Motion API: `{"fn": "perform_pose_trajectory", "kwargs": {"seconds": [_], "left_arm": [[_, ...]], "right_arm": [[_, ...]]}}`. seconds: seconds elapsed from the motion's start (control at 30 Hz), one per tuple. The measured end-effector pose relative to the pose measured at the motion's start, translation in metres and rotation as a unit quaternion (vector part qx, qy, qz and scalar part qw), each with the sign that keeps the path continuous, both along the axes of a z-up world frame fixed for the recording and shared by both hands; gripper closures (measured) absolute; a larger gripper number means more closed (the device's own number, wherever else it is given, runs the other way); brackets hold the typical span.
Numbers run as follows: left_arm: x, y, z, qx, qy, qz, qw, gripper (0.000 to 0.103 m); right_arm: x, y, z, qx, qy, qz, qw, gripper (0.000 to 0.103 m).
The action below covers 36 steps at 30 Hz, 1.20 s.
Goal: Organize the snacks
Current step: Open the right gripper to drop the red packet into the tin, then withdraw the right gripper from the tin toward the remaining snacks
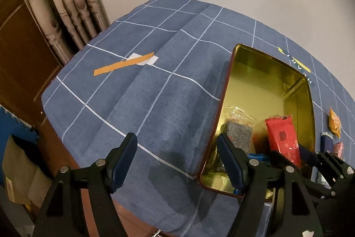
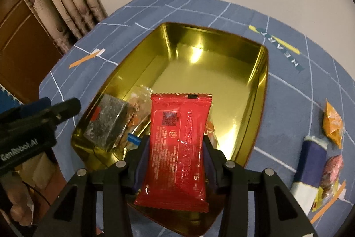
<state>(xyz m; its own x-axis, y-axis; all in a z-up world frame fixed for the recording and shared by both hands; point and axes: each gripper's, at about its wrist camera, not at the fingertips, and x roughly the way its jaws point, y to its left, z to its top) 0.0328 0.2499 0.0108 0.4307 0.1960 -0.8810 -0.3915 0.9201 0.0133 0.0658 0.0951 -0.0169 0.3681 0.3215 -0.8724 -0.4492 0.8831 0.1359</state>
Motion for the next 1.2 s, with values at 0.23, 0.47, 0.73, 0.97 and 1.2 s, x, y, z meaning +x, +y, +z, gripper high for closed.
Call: {"fn": "perform_pose_trajectory", "kwargs": {"seconds": [0.23, 0.47, 0.73, 0.97, 1.2], "left_arm": [[0.001, 0.000, 0.000, -0.008, 0.000, -0.002, 1.0000, 0.032], [0.000, -0.003, -0.001, -0.004, 0.000, -0.005, 1.0000, 0.032], [0.000, -0.001, 0.001, -0.003, 0.000, -0.001, 1.0000, 0.032], [-0.001, -0.001, 0.002, 0.000, 0.001, -0.002, 1.0000, 0.032], [0.000, -0.004, 0.001, 0.002, 0.002, -0.004, 1.0000, 0.032]], "right_arm": [[-0.002, 0.001, -0.001, -0.001, -0.002, 0.008, 1.000, 0.055], [-0.006, -0.005, 0.008, 0.009, -0.013, 0.011, 1.000, 0.053], [-0.014, -0.045, 0.041, 0.033, -0.042, -0.021, 0.998, 0.053], [-0.010, -0.122, 0.047, 0.012, -0.039, -0.108, 0.993, 0.053], [-0.011, -0.205, 0.019, -0.022, 0.020, -0.228, 0.973, 0.053]]}}
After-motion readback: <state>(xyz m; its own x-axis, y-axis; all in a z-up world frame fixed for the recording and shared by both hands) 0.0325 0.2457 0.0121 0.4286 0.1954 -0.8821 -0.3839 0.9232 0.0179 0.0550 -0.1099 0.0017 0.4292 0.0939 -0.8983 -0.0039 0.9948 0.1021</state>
